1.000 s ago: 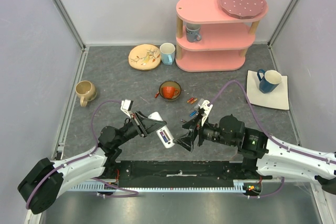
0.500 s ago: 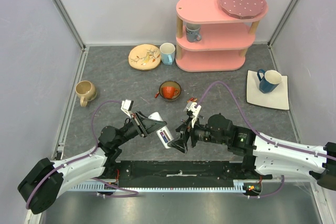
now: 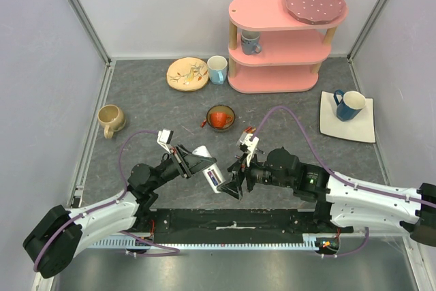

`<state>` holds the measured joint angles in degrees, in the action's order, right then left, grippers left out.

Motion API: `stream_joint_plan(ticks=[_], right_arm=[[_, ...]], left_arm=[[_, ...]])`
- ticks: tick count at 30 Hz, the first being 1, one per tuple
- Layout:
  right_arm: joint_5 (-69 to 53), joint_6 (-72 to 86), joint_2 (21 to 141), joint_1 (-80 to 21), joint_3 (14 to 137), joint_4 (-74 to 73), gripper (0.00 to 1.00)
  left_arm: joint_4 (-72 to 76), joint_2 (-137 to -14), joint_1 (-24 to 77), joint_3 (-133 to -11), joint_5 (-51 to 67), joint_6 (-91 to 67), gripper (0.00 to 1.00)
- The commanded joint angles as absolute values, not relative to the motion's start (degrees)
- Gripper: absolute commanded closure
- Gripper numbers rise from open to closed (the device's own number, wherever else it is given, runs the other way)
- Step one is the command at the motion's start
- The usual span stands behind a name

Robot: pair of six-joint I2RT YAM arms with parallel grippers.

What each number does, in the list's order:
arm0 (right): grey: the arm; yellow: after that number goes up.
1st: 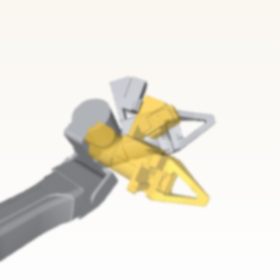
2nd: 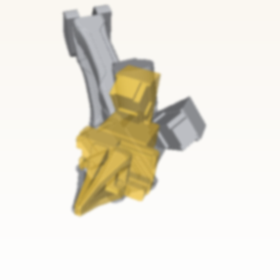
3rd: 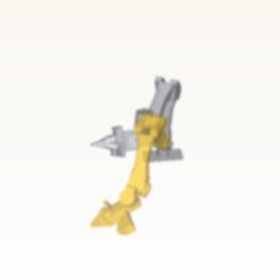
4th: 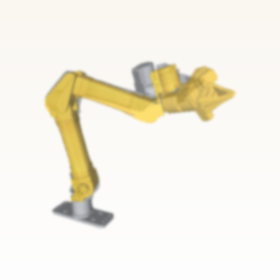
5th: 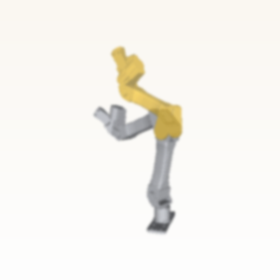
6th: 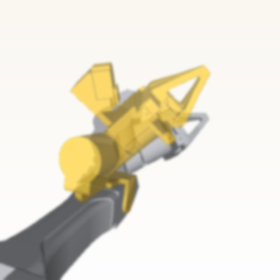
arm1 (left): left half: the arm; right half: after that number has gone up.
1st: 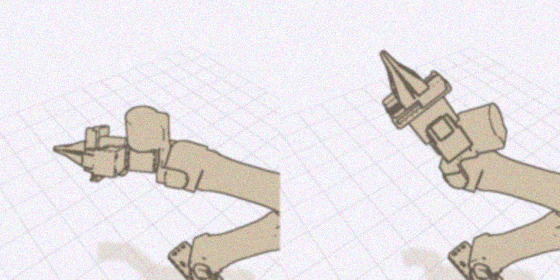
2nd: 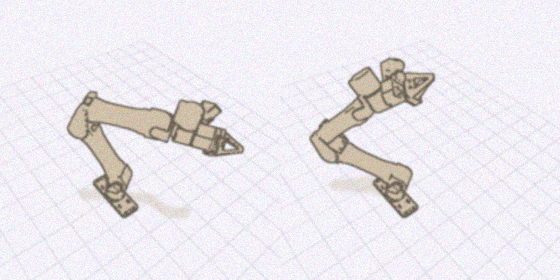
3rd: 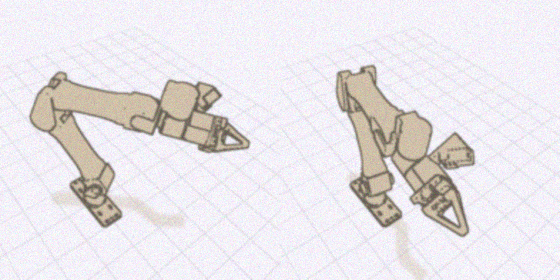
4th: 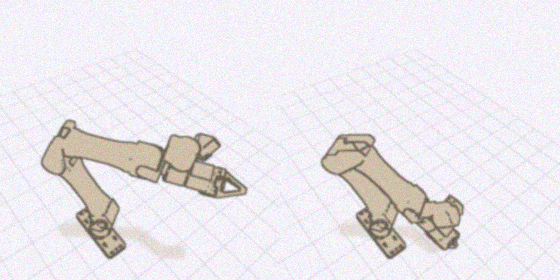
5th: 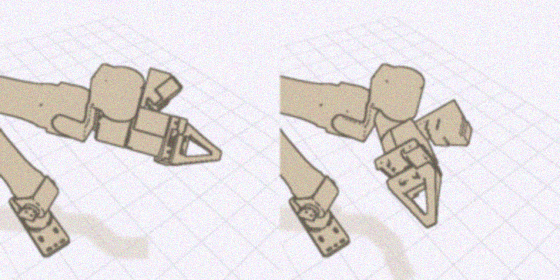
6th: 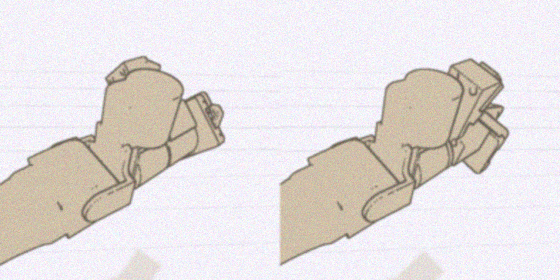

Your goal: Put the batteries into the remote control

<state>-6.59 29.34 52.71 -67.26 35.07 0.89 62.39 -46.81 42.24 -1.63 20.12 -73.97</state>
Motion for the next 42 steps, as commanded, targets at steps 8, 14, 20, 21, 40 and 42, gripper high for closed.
stream_joint_plan(ticks=[8,14,20,21,40,42], right_arm=[[-5.7,28.7,53.8,-66.8,37.7,3.6,0.13],[-5.5,29.1,54.0,-66.4,38.1,3.7,0.13],[-5.2,30.1,54.2,-65.3,37.9,4.0,0.14],[-5.1,30.3,54.3,-65.2,37.8,4.0,0.14],[-7.5,32.1,57.5,-63.2,38.1,4.0,0.18],[-8.2,32.4,57.7,-62.7,37.8,4.4,0.18]], left_arm=[[64.5,-45.9,42.2,1.2,22.1,-75.4,0.98],[64.5,-45.8,42.1,1.4,22.1,-75.3,0.98],[64.5,-45.6,42.2,1.2,22.6,-75.2,0.98],[64.5,-45.6,42.2,1.3,22.7,-75.2,0.98],[63.2,-43.7,42.2,0.6,23.7,-74.5,0.98],[63.5,-43.5,42.2,0.6,24.0,-74.3,0.98]])
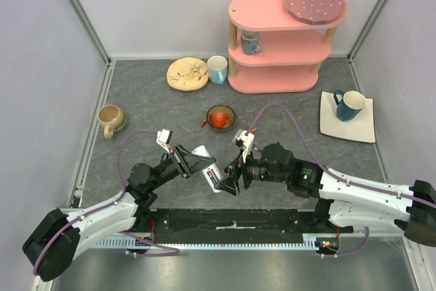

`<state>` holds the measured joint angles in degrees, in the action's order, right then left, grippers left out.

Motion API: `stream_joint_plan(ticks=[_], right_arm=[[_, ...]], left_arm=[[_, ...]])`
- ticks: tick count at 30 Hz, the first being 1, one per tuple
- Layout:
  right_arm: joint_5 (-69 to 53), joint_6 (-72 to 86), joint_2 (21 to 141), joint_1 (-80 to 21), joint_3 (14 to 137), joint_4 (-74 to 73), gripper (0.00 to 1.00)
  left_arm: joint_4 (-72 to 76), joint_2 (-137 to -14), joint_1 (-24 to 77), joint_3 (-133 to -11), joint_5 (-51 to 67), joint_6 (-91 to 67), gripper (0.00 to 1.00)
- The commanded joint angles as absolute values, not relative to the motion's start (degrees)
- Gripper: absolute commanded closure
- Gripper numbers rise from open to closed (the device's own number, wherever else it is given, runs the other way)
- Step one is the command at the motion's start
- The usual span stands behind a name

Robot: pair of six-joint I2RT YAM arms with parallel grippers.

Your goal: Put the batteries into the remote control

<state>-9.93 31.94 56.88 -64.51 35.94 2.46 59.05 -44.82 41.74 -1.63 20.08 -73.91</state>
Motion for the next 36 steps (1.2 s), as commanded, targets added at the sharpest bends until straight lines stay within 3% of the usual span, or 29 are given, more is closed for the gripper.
stream_joint_plan(ticks=[1,29,36], right_arm=[[-8.5,32.7,57.8,-62.6,37.7,4.5,0.18],[-15.7,36.6,62.1,-58.4,37.4,9.6,0.21],[-21.8,37.1,60.6,-58.4,39.7,8.7,0.14]], left_arm=[[63.5,-43.5,42.2,0.5,24.3,-74.2,0.98],[66.7,-44.6,42.6,0.3,27.0,-73.4,0.98],[59.7,-41.6,42.6,0.3,23.6,-71.5,0.98]])
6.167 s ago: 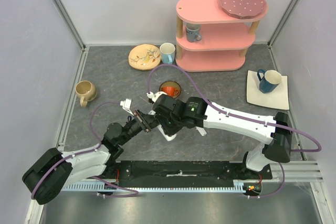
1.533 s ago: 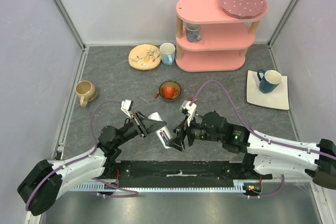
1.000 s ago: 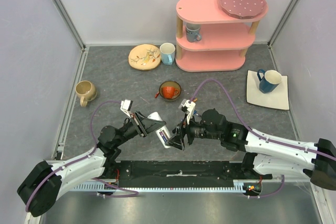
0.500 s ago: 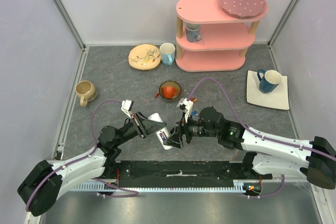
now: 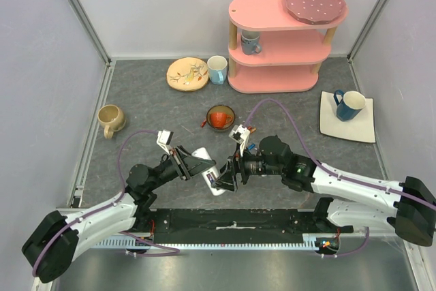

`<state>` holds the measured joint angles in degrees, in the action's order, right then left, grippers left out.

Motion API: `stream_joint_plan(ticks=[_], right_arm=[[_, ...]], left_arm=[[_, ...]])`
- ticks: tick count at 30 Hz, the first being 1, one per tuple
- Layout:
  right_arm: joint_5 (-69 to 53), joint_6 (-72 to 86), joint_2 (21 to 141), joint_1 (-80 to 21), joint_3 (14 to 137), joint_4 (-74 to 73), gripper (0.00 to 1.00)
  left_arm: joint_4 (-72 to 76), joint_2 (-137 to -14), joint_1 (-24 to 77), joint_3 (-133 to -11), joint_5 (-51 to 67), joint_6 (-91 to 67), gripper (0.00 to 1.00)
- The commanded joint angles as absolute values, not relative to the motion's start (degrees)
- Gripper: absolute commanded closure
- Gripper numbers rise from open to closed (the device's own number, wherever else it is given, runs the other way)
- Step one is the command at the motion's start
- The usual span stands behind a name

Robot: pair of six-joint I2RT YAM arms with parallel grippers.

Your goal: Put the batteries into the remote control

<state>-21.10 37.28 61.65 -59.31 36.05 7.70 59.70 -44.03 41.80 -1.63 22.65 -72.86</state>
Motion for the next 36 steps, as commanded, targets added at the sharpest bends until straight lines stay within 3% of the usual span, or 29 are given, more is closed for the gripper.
stream_joint_plan(ticks=[1,8,36], right_arm=[[-22.1,37.1,60.0,-58.4,40.2,8.1,0.12],[-20.5,35.9,56.0,-58.4,42.9,3.9,0.11],[-18.6,34.7,63.1,-58.4,41.1,1.5,0.17]], left_arm=[[57.1,-40.5,42.6,0.2,23.2,-70.6,0.98],[51.8,-39.4,42.6,-1.0,21.4,-68.7,0.98],[53.5,-39.4,42.6,-1.0,23.0,-68.4,0.98]])
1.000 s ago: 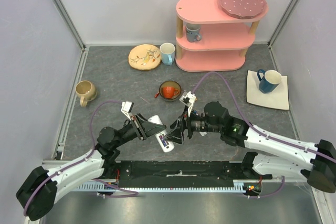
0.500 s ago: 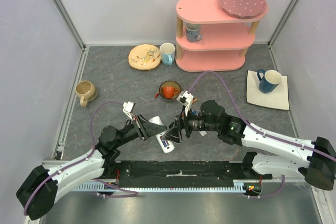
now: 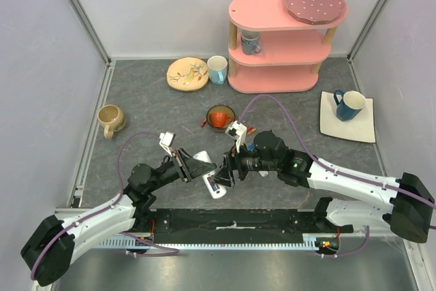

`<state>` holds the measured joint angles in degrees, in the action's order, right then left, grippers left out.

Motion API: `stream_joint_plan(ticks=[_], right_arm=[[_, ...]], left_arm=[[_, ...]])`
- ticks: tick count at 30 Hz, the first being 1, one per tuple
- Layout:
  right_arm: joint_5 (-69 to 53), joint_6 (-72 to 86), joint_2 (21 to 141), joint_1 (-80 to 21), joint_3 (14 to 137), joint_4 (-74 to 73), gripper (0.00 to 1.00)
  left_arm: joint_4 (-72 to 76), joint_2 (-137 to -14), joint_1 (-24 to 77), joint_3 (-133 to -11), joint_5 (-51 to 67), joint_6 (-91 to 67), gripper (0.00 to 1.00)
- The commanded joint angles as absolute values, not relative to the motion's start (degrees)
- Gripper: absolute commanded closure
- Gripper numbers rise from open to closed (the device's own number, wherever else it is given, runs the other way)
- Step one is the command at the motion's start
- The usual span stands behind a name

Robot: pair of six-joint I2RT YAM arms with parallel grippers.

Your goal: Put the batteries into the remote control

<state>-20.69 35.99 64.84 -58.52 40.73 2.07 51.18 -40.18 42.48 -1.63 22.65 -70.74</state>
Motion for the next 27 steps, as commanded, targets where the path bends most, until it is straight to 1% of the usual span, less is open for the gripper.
stream_joint_plan(ticks=[1,3,4,6,8,9,10,14,15,17,20,21,23,27], right_arm=[[-17.6,33.5,62.2,-58.3,42.4,0.5,0.16],[-15.5,31.4,59.7,-58.1,44.4,-5.2,0.14],[-12.5,29.3,59.0,-57.5,46.7,-7.4,0.13],[-7.9,27.8,57.2,-56.3,49.1,-13.7,0.12],[5.0,27.3,56.9,-55.6,50.1,-18.3,0.14],[8.9,27.3,57.2,-54.9,50.4,-22.2,0.16],[15.5,27.2,57.9,-54.2,50.6,-24.0,0.17],[23.4,23.6,65.5,-50.9,50.8,-28.9,0.28],[23.5,22.2,66.6,-49.9,50.2,-28.3,0.39],[23.4,19.4,70.0,-49.0,49.7,-27.3,0.46],[21.5,14.4,73.8,-48.1,49.2,-25.1,0.45],[20.7,12.6,74.7,-47.5,49.0,-24.7,0.42],[19.5,11.7,77.4,-46.4,49.3,-24.0,0.41],[15.7,11.3,81.1,-43.5,50.0,-22.7,0.43]], left_arm=[[52.7,-39.1,42.6,-1.0,22.8,-68.0,0.98],[50.1,-38.1,42.6,-0.9,21.6,-67.1,0.98],[49.2,-37.6,42.6,-0.8,21.3,-66.7,0.98],[45.6,-36.6,42.5,-0.8,19.9,-65.9,0.98],[44.0,-34.9,42.5,-0.3,18.8,-65.8,0.98],[43.0,-34.2,42.5,-0.1,18.0,-65.9,0.98],[42.3,-33.0,42.5,0.0,17.8,-65.9,0.98],[39.8,-29.8,42.5,1.2,17.7,-65.3,0.98],[39.8,-29.2,42.5,1.7,17.7,-65.4,0.98],[41.4,-26.6,42.5,3.9,17.8,-65.7,0.98],[40.7,-22.1,42.5,6.0,17.1,-66.0,0.98],[39.6,-21.1,42.5,5.8,17.1,-65.7,0.98],[37.0,-18.5,42.4,5.9,17.0,-65.2,0.98],[35.2,-16.7,42.4,5.9,17.4,-65.0,0.98]])
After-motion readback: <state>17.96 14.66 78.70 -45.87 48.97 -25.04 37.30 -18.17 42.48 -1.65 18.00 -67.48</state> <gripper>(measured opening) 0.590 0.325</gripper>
